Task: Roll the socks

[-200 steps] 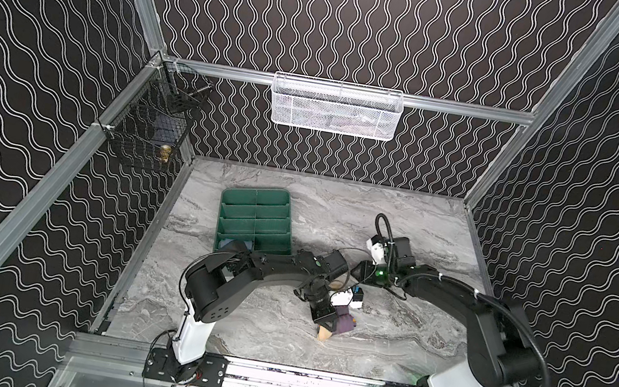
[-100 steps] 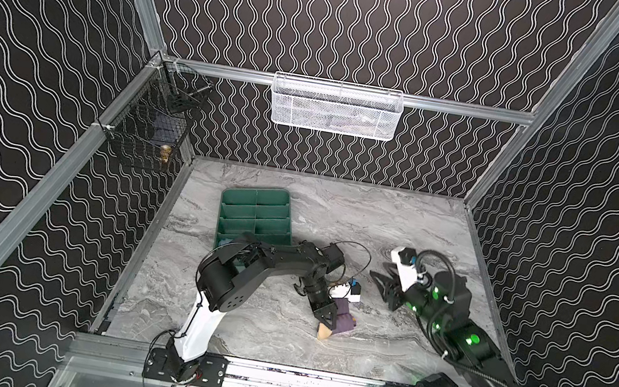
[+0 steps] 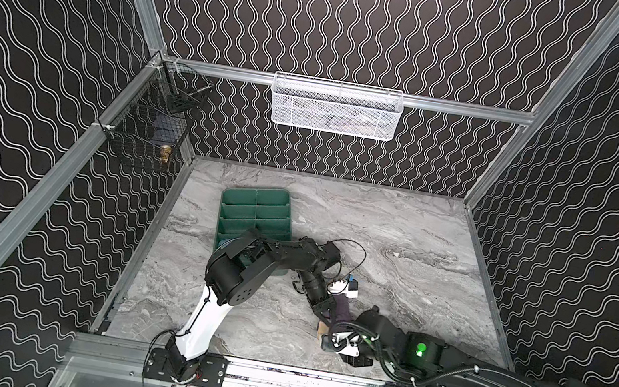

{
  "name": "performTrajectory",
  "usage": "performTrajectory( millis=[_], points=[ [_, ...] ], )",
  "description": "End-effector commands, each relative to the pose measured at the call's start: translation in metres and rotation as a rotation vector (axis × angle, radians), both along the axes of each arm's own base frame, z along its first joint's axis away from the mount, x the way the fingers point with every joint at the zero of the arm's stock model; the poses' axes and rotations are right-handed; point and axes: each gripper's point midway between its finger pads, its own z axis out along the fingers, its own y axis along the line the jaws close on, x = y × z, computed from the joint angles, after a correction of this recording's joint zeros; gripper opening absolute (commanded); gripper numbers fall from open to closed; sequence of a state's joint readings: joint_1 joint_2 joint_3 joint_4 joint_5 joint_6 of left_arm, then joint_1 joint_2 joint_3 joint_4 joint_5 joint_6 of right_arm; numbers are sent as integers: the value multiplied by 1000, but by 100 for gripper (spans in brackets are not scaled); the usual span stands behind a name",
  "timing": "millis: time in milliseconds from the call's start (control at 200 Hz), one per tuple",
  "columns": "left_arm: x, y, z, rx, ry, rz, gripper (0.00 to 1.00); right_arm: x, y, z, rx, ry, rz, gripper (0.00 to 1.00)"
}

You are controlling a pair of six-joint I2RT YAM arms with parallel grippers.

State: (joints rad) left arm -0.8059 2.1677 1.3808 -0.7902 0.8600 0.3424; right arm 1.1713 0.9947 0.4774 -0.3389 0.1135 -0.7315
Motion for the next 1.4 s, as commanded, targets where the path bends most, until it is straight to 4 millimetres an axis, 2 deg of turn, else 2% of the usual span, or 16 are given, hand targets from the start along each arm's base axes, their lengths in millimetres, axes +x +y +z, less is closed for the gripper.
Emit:
performTrajectory(
  millis=[0,90,230,390,806,951,1121,1296,1361,1396],
  points=[
    [29,66,-64,388,-276,-86,0,21,8,-2,-23,-123,-4,56],
    [29,65,-64,386,-274,-89,0,28,13,-13,-56,-151,6,56],
    [29,64,-63,381,-272,-92,0,45,10,-33,-140,-217,-37,56],
    [28,65,-63,376,-273,-98,0,50,1,-46,-192,-247,-51,56],
    [27,67,-66,379,-265,-98,0,54,-16,-41,-204,-293,-88,56],
    [29,66,-66,378,-268,-96,0,49,-7,-44,-187,-257,-57,56],
    [33,65,-64,377,-279,-85,0,32,4,-53,-185,-169,-1,42],
    [43,62,-55,368,-331,-54,0,14,-5,-65,-244,-74,28,6],
    [49,58,-48,355,-366,-31,0,8,-8,-66,-258,-32,31,0],
    [54,57,-43,347,-388,-16,6,5,-9,-67,-265,-12,32,0]
  ],
)
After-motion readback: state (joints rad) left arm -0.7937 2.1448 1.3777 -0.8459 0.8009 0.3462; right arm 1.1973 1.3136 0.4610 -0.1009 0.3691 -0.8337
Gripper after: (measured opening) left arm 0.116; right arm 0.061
